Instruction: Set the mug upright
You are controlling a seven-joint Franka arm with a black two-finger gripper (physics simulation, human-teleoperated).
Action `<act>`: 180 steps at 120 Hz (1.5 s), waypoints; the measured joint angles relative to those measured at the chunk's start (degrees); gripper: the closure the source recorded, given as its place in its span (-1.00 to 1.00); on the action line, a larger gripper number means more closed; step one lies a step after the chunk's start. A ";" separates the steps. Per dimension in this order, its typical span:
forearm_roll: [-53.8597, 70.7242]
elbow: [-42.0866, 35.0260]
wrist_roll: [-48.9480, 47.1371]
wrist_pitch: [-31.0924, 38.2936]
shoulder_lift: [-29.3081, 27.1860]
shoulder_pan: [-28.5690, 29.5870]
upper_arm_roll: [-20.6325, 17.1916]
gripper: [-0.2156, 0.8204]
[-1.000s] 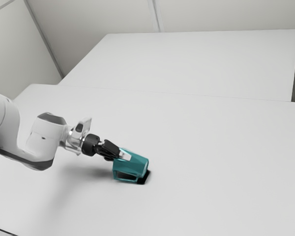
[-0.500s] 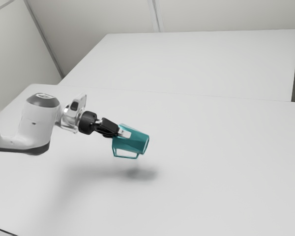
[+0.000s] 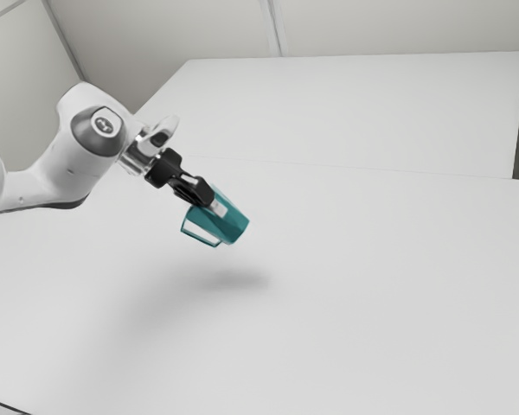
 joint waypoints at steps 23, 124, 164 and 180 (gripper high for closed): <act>13.33 3.47 -8.27 0.83 2.41 2.80 -4.61 0.93; 33.53 3.34 -28.12 2.95 5.16 5.84 -6.99 0.93; 34.87 3.47 -31.75 5.75 7.33 5.09 -6.60 0.93; 34.94 3.51 -32.73 6.80 8.52 5.13 -6.63 0.93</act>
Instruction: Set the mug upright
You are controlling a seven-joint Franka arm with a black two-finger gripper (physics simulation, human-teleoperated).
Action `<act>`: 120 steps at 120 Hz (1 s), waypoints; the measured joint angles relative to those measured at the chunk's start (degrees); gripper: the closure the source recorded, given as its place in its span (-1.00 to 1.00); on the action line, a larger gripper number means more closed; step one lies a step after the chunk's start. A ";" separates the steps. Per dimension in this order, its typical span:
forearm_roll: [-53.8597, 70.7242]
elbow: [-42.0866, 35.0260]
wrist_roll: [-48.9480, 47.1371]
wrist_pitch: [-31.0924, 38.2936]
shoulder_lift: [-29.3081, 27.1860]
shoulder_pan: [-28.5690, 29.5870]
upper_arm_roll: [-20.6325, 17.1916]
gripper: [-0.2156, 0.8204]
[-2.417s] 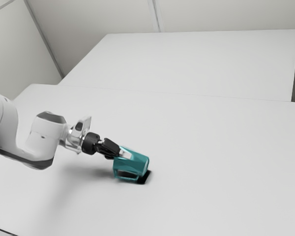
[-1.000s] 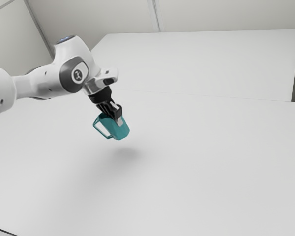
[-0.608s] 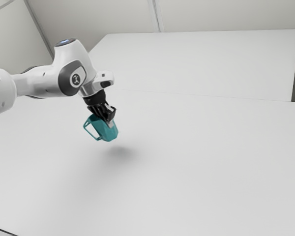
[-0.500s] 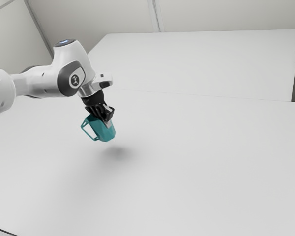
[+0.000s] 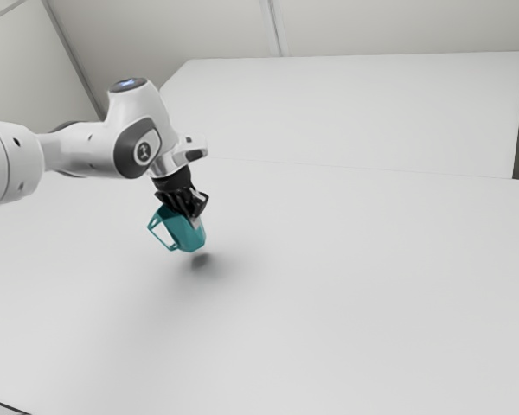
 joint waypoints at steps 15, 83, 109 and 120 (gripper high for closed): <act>-0.02 0.02 -0.76 1.13 1.17 -0.06 -0.04 0.93; -0.66 0.08 -2.72 5.16 4.61 -0.03 -0.05 0.84; -0.91 0.08 -2.67 5.77 3.71 -0.05 0.08 0.42; -0.66 0.21 -2.61 5.55 1.87 -0.07 0.19 0.31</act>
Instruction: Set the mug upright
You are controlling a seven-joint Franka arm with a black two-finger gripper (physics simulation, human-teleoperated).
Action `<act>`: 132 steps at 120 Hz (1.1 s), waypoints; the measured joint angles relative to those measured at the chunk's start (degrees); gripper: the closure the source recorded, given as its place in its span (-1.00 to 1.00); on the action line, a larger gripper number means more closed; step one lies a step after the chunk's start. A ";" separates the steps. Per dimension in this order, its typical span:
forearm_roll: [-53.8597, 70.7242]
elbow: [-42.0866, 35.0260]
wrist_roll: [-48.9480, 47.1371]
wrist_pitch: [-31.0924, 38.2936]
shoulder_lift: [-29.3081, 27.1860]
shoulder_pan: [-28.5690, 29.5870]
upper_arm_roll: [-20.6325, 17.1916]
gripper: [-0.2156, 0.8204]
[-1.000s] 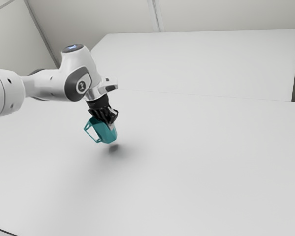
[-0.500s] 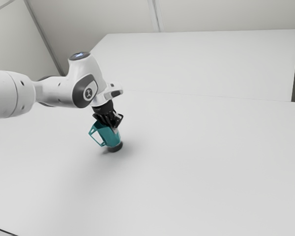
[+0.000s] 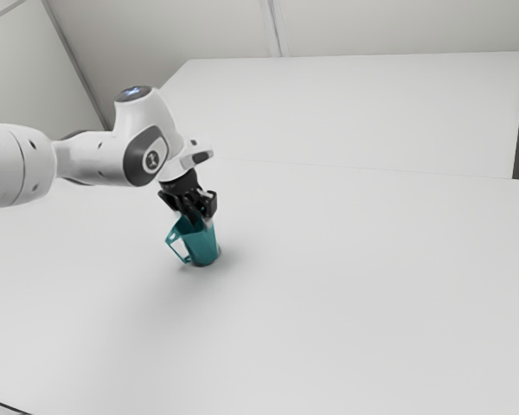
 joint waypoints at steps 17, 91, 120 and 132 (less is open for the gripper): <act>0.73 2.12 0.20 -1.96 -2.87 0.01 0.08 0.16; 7.78 14.74 3.36 -16.60 -9.73 2.00 0.25 -0.48; 10.01 19.10 3.96 -22.04 -10.73 2.67 0.27 -0.52; 10.92 20.44 4.13 -23.72 -11.02 2.89 0.21 -0.52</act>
